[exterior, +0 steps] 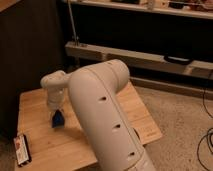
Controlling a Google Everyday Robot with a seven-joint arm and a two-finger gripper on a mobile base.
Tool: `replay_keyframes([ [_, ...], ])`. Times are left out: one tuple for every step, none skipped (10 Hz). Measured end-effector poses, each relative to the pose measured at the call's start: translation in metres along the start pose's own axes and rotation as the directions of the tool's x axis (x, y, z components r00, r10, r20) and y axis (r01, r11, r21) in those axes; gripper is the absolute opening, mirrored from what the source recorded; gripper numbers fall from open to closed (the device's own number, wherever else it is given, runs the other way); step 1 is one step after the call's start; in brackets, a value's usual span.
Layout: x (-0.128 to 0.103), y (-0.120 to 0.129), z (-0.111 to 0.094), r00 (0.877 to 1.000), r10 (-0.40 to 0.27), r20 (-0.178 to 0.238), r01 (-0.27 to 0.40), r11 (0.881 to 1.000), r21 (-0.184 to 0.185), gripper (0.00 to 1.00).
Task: Wipe the white sponge on the table
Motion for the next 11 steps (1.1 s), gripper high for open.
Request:
replay_keyframes([
  [0.008,-0.014,-0.003,1.000,0.026,0.005,-0.026,1.000,-0.001,0.36],
  [0.019,-0.022,-0.006,0.999,0.046,0.010,-0.046,0.999,-0.005,0.36],
  [0.035,-0.032,-0.008,0.998,0.065,0.013,-0.065,0.998,-0.008,0.36],
  [0.049,-0.038,-0.009,0.997,0.075,0.014,-0.075,0.997,-0.011,0.36],
  [0.059,-0.039,-0.008,0.997,0.078,0.015,-0.078,0.997,-0.012,0.36],
  [0.071,-0.031,-0.006,0.998,0.068,0.015,-0.068,0.998,-0.016,0.36],
  [0.084,-0.017,-0.002,0.999,0.047,0.013,-0.047,0.999,-0.017,0.36],
  [0.092,-0.007,0.001,0.999,0.031,0.010,-0.031,0.999,-0.019,0.36],
  [0.105,0.009,0.007,1.000,0.003,0.005,-0.003,1.000,-0.020,0.36],
  [0.115,0.021,0.012,1.000,-0.022,-0.002,0.021,1.000,-0.020,0.36],
  [0.120,0.030,0.016,0.999,-0.043,-0.009,0.043,0.999,-0.019,0.36],
])
